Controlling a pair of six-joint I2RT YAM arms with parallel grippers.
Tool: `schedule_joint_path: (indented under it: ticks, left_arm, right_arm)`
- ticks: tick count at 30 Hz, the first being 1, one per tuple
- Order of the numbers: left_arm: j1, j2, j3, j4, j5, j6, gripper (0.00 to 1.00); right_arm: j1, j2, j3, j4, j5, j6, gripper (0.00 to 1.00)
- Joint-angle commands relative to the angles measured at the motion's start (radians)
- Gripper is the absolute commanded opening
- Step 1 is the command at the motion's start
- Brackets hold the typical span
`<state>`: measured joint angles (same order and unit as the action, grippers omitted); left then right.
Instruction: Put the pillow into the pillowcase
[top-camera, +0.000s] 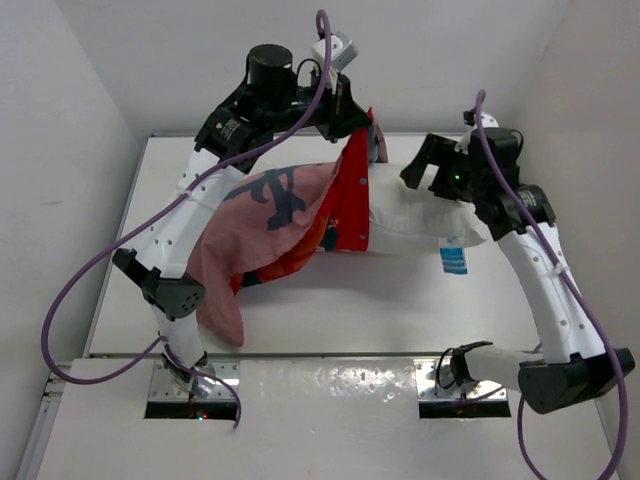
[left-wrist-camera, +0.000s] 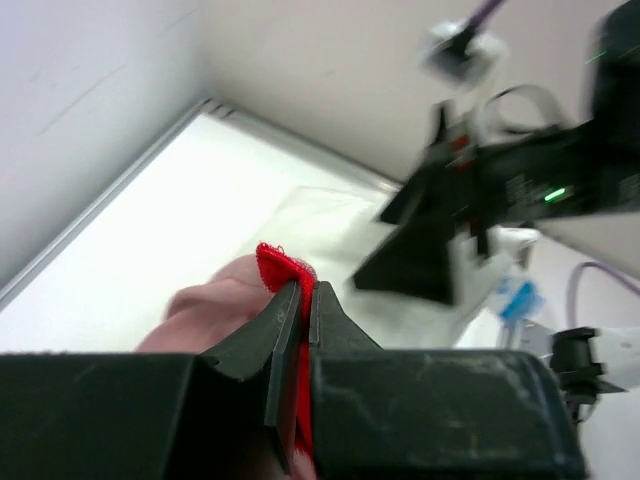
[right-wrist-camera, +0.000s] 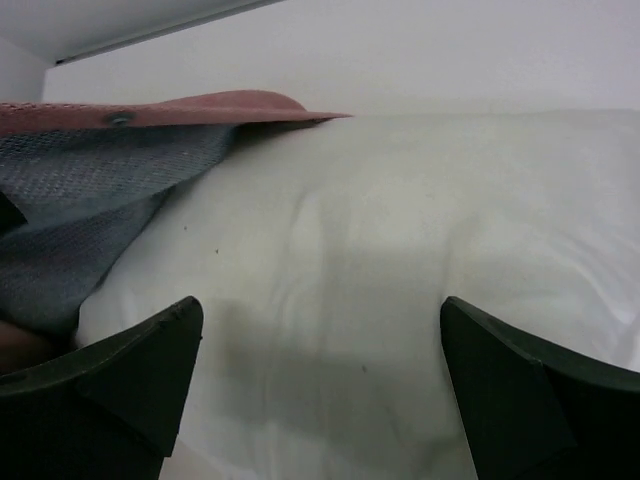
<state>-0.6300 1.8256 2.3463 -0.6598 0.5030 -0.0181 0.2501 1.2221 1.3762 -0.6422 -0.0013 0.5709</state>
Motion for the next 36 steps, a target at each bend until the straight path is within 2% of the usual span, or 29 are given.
schedule_joint_path:
  ticks: [1,5,10,12,15,16,20,25,29,35,36]
  left_arm:
    - [0.018,-0.107,-0.013,0.091,-0.067,0.092,0.00]
    - [0.023,-0.132,-0.073,0.068,-0.086,0.122,0.00]
    - [0.023,-0.134,-0.059,0.066,-0.103,0.138,0.00]
    - [0.026,-0.140,-0.054,0.062,-0.107,0.144,0.00]
    - [0.026,-0.152,-0.064,0.042,-0.107,0.156,0.00]
    - [0.026,-0.157,-0.071,0.039,-0.107,0.165,0.00]
    - [0.027,-0.176,-0.108,0.016,-0.118,0.181,0.00]
    - [0.027,-0.178,-0.110,0.015,-0.133,0.182,0.00]
    - [0.027,-0.186,-0.085,0.026,-0.139,0.155,0.00]
    - [0.024,-0.238,-0.085,0.045,-0.230,0.173,0.00]
    - [0.026,-0.256,-0.090,0.051,-0.254,0.181,0.00]
  right_arm:
    - [-0.086,-0.044,0.032,-0.122,-0.086,-0.040,0.99]
    - [-0.163,-0.033,0.098,-0.157,-0.141,-0.029,0.99]
    - [-0.228,0.022,0.194,-0.194,-0.157,-0.023,0.99]
    - [-0.245,0.063,0.237,-0.223,-0.180,-0.026,0.95]
    - [-0.285,0.091,0.241,-0.217,-0.221,-0.019,0.78]
    - [-0.299,0.099,0.218,-0.203,-0.230,-0.016,0.61]
    - [-0.347,0.114,0.161,-0.148,-0.250,-0.005,0.36]
    - [-0.431,0.169,0.170,-0.148,-0.267,-0.011,0.36]
    - [-0.500,0.162,0.100,-0.041,-0.324,0.030,0.36]
    - [-0.537,0.240,0.106,0.006,-0.382,0.014,0.41]
    - [-0.537,0.250,0.101,0.021,-0.385,0.000,0.44]
